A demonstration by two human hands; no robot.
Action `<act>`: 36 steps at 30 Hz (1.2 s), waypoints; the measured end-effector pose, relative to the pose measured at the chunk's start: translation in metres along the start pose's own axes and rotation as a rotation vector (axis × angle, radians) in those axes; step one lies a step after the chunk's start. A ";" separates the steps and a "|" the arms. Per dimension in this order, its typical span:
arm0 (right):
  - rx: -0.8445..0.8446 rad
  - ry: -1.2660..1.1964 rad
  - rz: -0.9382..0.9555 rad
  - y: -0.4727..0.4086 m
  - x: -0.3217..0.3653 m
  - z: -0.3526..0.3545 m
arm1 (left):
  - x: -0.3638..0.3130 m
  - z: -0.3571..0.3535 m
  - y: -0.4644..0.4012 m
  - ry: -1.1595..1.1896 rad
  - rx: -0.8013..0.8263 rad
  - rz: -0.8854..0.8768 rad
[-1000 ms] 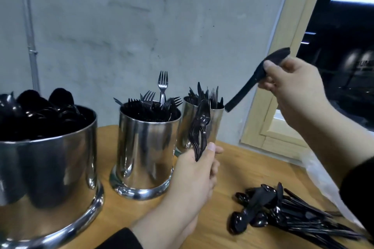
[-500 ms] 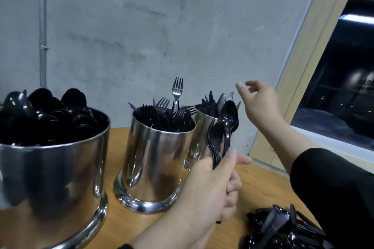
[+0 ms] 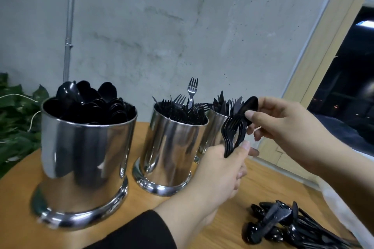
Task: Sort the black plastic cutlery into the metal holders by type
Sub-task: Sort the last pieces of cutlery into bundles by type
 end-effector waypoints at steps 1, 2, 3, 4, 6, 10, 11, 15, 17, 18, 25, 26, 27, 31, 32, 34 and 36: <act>-0.033 0.024 0.012 0.002 0.006 0.004 | -0.002 0.000 0.000 0.003 -0.003 -0.008; -0.098 0.055 0.028 0.003 0.014 0.010 | -0.004 0.000 0.001 0.021 -0.006 -0.020; -0.201 0.081 0.056 0.000 0.024 0.021 | -0.007 0.001 0.001 0.047 -0.010 -0.036; -0.302 0.073 0.076 -0.005 0.035 0.034 | -0.010 0.003 0.001 0.067 -0.021 -0.054; -0.411 0.021 0.065 -0.012 0.049 0.060 | -0.012 0.009 -0.001 0.057 -0.062 -0.070; -0.372 -0.082 0.295 -0.030 0.082 0.051 | -0.013 0.018 -0.006 0.007 -0.056 -0.005; -0.344 -0.117 0.300 -0.032 0.097 0.024 | -0.014 0.019 -0.005 0.008 -0.021 0.005; -0.273 -0.140 0.341 -0.048 0.114 -0.039 | -0.014 0.031 0.000 -0.055 0.043 0.027; -0.249 -0.131 0.321 -0.054 0.119 -0.060 | -0.009 0.038 0.003 -0.106 0.043 0.048; -0.241 -0.123 0.311 -0.056 0.119 -0.068 | -0.008 0.041 0.005 -0.127 0.048 0.061; -0.173 -0.032 0.225 -0.076 0.117 -0.115 | -0.005 0.045 0.012 -0.196 0.079 0.126; -0.155 -0.026 0.208 -0.078 0.114 -0.121 | -0.005 0.046 0.012 -0.197 0.070 0.129; -0.142 -0.019 0.201 -0.079 0.112 -0.127 | -0.004 0.047 0.011 -0.201 0.057 0.129; -0.070 0.038 0.198 -0.075 0.105 -0.140 | -0.004 0.047 0.009 -0.183 -0.001 0.140; -0.049 0.068 0.208 -0.073 0.104 -0.142 | -0.004 0.047 0.009 -0.178 -0.008 0.141; 0.020 0.187 0.236 -0.068 0.101 -0.147 | -0.005 0.048 0.009 -0.177 -0.011 0.139; 0.157 0.341 0.233 -0.060 0.099 -0.151 | -0.005 0.048 0.008 -0.172 -0.005 0.139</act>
Point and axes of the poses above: each hand's wrist, its own y-axis away from the middle knuckle, its own z-axis out of the back of the hand, x = y × z, the point moved 4 cm from there along -y, towards the middle knuckle, and after that the axes turned 4 degrees about -x, right-handed, at the moved point
